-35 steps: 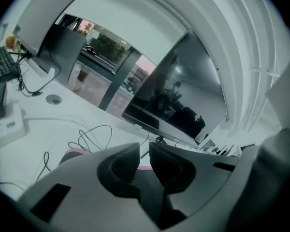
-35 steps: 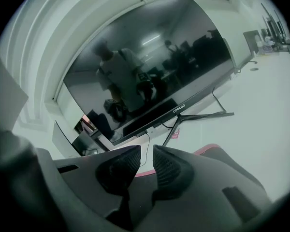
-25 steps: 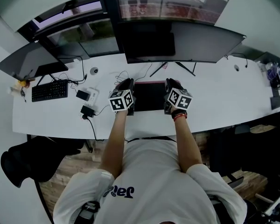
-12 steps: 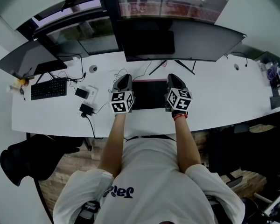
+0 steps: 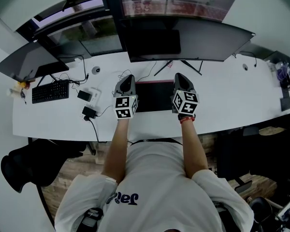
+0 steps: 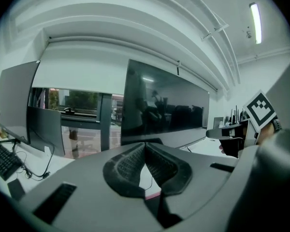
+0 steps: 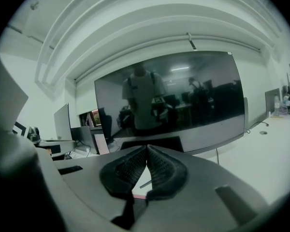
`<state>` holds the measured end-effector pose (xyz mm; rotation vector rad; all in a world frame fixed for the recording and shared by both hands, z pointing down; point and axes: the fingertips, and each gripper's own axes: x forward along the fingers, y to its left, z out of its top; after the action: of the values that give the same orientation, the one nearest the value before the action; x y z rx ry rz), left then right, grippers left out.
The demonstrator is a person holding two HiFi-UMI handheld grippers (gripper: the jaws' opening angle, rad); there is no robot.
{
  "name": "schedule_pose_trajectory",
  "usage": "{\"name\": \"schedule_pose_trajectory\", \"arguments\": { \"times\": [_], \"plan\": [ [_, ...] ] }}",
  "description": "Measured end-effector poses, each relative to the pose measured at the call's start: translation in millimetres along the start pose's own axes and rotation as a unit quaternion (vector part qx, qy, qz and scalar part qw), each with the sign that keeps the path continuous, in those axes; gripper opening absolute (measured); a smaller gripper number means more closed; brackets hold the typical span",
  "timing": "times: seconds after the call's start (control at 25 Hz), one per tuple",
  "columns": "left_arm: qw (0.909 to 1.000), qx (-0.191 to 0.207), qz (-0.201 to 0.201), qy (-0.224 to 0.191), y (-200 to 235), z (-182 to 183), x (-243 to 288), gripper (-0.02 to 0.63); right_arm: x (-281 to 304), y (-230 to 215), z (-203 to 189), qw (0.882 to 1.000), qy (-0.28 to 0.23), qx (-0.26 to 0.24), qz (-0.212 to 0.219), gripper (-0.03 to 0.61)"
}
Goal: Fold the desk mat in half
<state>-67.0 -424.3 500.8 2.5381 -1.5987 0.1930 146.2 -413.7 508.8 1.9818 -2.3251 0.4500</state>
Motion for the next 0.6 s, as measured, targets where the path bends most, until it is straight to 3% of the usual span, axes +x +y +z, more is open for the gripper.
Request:
{"name": "schedule_pose_trajectory", "arguments": {
  "times": [0.6],
  "plan": [
    [0.9999,0.011,-0.003,0.008,0.4,-2.2,4.6,0.02,4.6,8.8,8.1,1.0,-0.008,-0.025,0.001,0.015]
  ]
}}
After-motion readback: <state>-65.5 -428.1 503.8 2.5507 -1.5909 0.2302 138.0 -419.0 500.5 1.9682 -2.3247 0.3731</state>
